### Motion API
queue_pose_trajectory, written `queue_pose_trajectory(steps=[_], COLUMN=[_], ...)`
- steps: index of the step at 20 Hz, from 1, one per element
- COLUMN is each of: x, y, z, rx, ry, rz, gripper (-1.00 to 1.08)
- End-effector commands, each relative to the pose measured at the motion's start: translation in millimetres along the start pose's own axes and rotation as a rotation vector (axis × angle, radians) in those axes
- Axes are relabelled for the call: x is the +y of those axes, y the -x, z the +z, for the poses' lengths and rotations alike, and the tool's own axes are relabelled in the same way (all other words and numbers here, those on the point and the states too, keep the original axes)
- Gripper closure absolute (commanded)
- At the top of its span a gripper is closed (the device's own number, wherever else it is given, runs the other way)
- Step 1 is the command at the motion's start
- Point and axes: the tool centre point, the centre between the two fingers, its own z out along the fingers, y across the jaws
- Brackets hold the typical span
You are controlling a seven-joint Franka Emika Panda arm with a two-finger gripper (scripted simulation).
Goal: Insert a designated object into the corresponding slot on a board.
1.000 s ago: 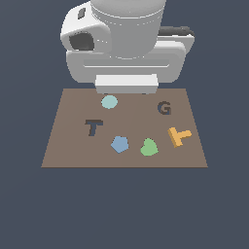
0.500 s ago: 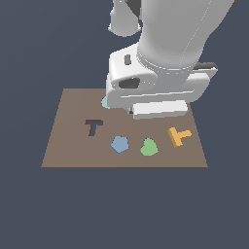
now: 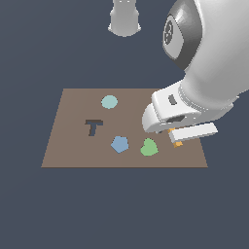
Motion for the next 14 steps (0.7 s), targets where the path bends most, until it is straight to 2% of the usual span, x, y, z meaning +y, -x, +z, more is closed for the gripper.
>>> queue_pose_trajectory(steps=[1, 7, 14], x=[-12.5, -29.6, -31.6], y=[-7.2, -15.9, -16.5], z=[9.3, 21.5, 24.3], rx=[0.004, 0.007, 0.006], ry=[0.0, 0.0, 0.0], rz=[-0.017, -0.039, -0.042], gripper=[-0.92, -0.92, -0.92])
